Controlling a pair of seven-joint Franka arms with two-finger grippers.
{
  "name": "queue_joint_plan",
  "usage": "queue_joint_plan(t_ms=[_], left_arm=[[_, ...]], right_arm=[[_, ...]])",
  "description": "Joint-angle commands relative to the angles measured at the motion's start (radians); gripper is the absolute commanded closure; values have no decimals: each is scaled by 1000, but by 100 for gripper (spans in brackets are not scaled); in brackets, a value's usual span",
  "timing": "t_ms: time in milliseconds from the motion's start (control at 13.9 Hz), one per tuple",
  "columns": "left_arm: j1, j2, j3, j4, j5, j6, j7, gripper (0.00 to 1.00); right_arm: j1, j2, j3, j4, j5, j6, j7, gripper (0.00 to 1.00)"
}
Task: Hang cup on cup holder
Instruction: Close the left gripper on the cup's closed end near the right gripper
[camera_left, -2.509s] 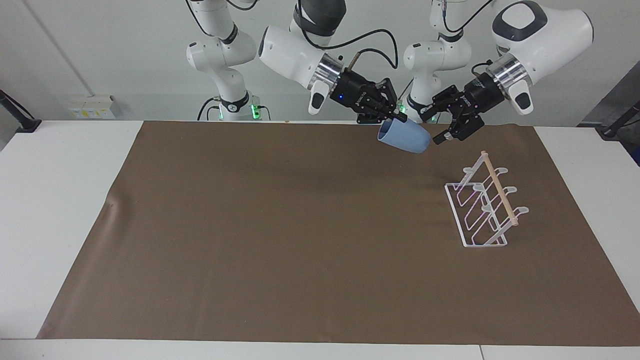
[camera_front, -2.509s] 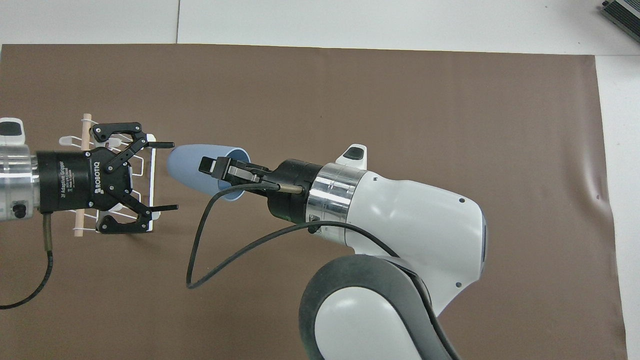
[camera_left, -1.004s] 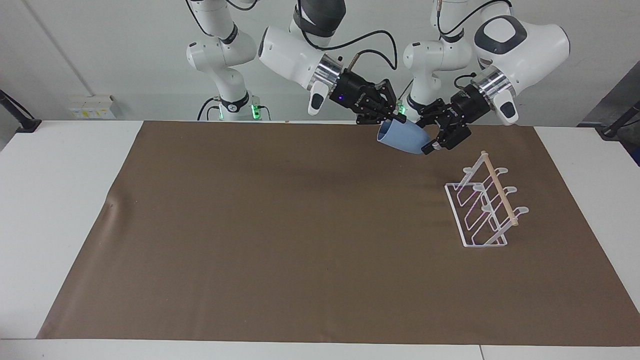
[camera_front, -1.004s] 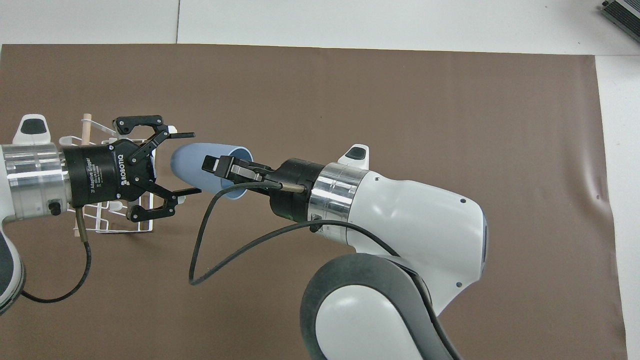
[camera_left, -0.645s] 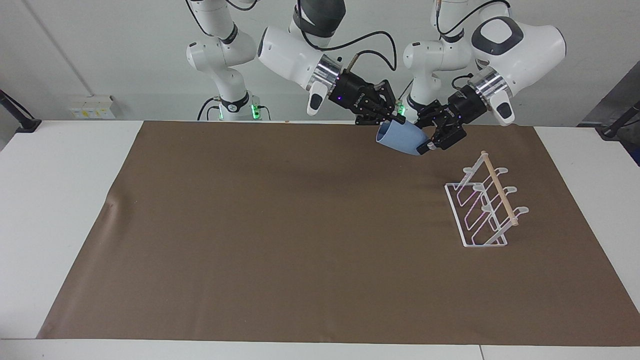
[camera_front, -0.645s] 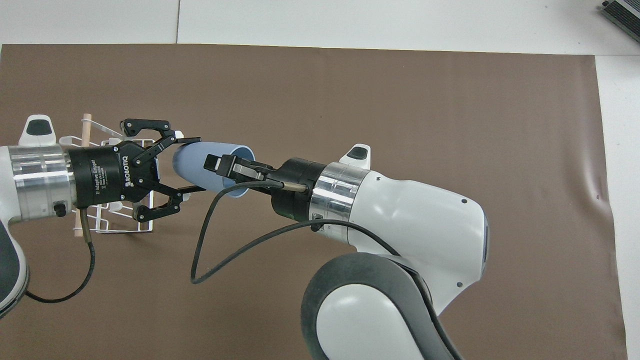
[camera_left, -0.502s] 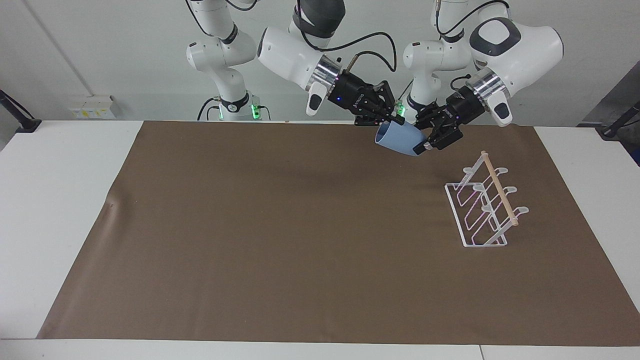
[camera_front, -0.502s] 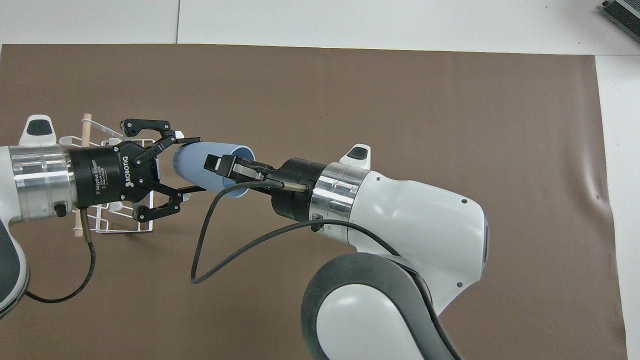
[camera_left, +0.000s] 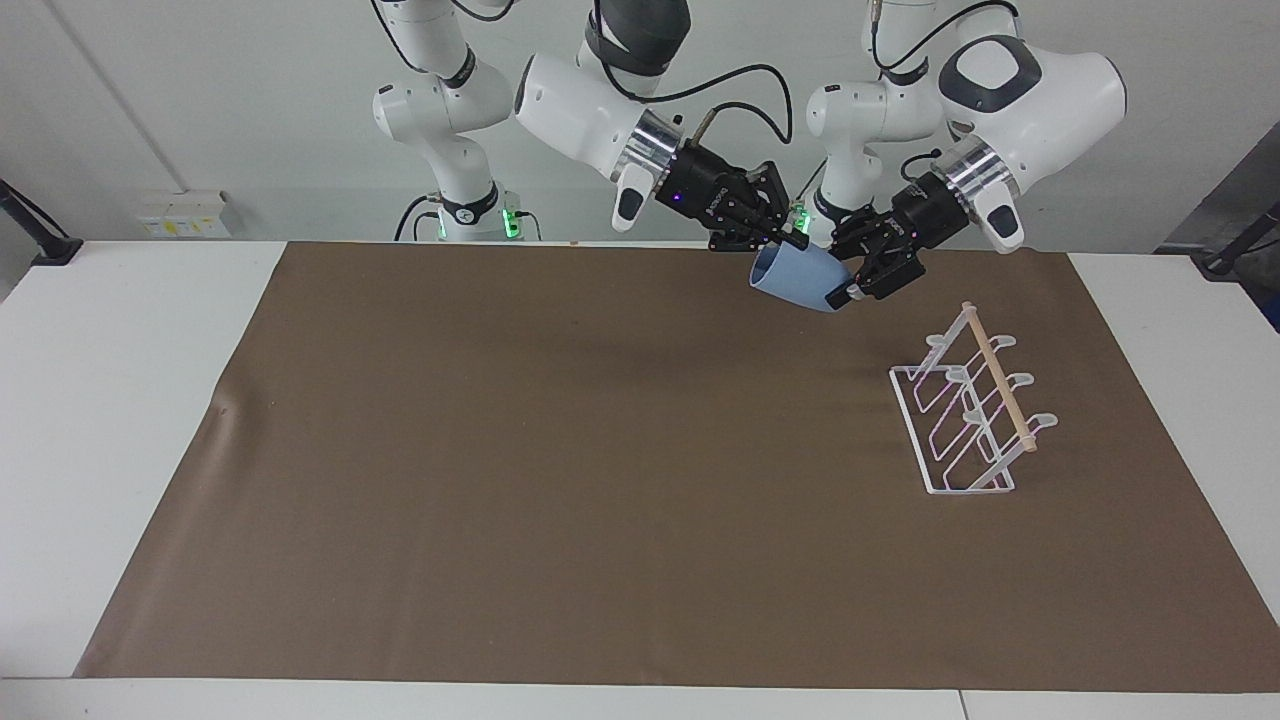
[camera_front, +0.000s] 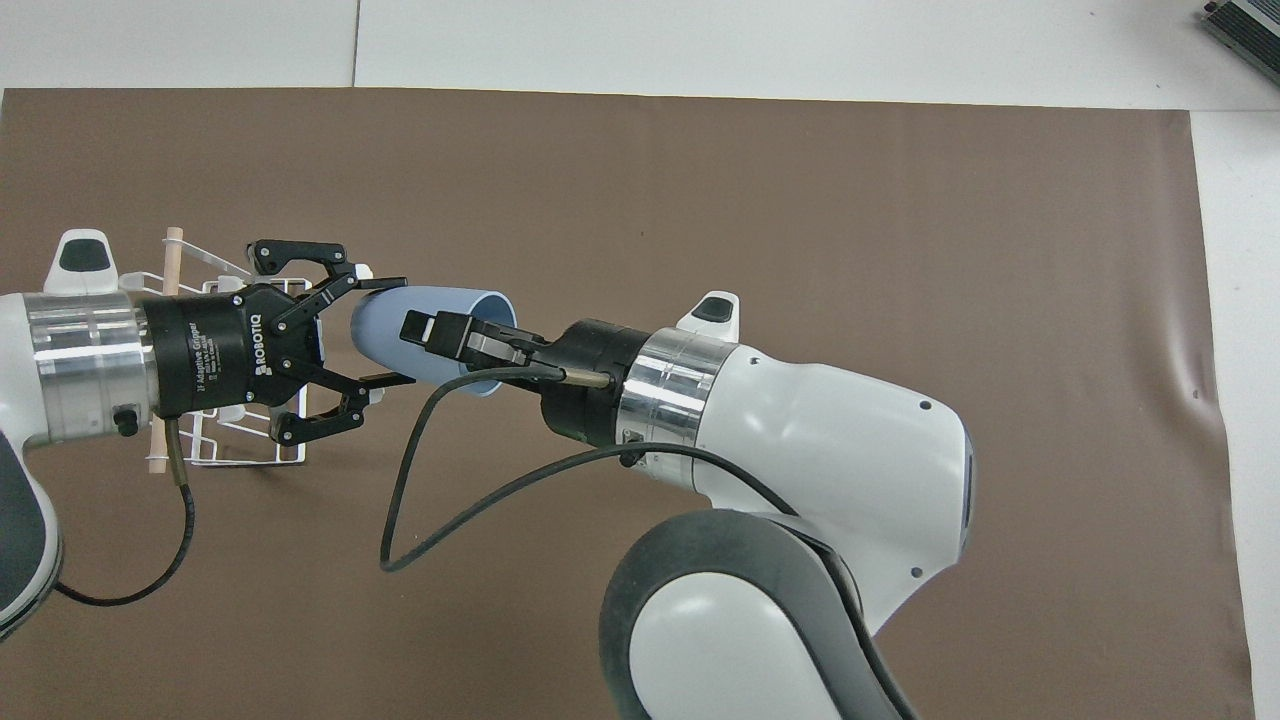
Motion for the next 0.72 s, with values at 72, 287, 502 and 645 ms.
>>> queue_joint_plan(t_ms=[72,287,502,645], left_arm=[[-15,-8,8,-12,-4,14,12,100],[-12,-8,8,-12,-6,15,12,100],[-3,-8,8,-13,-4,11,12,100],[1,-5,11,-6,5,14,16,100]], right_arm=[[1,-18,0,-20,21,6,16,12],[1,-18,0,-20,17,3,14,13],[-4,-16,-1,-20,-33,-9,13,18],[-18,-13,-6,-17,-143,-72,13,19]])
